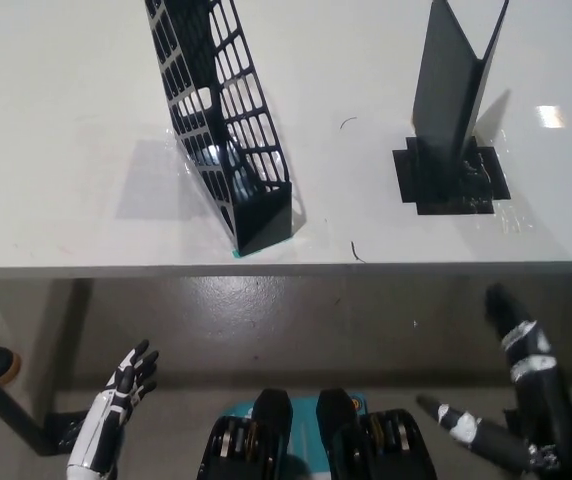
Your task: A notebook is kept standing on the table on the right hand side and a black shelf is kept on the left hand side and the robot uses its right hand to grab the notebook and places it in the shelf
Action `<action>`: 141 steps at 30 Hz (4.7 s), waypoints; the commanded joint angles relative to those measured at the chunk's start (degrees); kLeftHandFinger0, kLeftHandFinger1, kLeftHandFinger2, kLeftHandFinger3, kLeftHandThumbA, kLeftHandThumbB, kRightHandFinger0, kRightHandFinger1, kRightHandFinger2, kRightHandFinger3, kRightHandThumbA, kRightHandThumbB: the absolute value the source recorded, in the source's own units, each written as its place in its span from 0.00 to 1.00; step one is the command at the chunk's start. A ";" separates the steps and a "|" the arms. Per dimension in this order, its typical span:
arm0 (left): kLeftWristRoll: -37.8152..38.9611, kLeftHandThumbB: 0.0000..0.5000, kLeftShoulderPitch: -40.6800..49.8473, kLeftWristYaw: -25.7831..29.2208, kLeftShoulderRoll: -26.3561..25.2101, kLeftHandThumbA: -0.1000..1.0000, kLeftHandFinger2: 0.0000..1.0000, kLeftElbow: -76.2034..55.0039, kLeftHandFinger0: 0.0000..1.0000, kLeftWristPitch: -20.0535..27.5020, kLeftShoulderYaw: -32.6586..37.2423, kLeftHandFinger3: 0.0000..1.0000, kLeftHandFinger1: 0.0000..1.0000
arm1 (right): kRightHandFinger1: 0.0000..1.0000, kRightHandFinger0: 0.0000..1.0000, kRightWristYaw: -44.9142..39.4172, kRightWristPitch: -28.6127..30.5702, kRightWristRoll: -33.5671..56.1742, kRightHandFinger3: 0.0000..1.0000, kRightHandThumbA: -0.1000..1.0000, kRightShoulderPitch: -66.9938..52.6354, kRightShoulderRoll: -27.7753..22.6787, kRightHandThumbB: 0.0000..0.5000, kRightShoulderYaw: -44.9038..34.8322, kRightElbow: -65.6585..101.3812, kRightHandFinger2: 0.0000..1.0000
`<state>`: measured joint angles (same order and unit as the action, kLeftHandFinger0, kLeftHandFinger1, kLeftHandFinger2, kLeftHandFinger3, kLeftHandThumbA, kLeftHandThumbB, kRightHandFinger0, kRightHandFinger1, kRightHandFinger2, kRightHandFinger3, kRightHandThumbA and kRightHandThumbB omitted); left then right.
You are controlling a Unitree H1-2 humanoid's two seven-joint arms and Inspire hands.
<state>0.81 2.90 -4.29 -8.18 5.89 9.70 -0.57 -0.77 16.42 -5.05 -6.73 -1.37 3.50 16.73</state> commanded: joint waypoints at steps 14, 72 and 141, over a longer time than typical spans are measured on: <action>0.50 0.16 0.88 -0.81 -0.63 1.00 1.00 -1.07 1.00 2.73 -0.32 1.00 1.00 | 1.00 1.00 6.30 -5.18 -1.05 1.00 1.00 26.41 -0.27 0.73 -10.99 -8.12 1.00; 1.30 0.15 1.02 -1.27 -0.99 1.00 1.00 0.05 1.00 4.31 -0.77 1.00 1.00 | 0.04 0.00 35.08 9.93 5.13 0.63 0.00 77.73 -0.43 0.20 -16.76 -92.64 0.53; 0.99 0.17 0.57 -2.02 -1.92 1.00 1.00 -0.18 1.00 3.66 0.15 1.00 1.00 | 0.15 0.00 33.97 -7.14 -16.62 0.75 0.00 75.84 14.47 0.19 3.84 -46.12 0.63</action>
<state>1.78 3.59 -5.09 -9.05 7.23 12.33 -0.57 30.49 4.36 -21.42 65.17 11.57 8.05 -25.79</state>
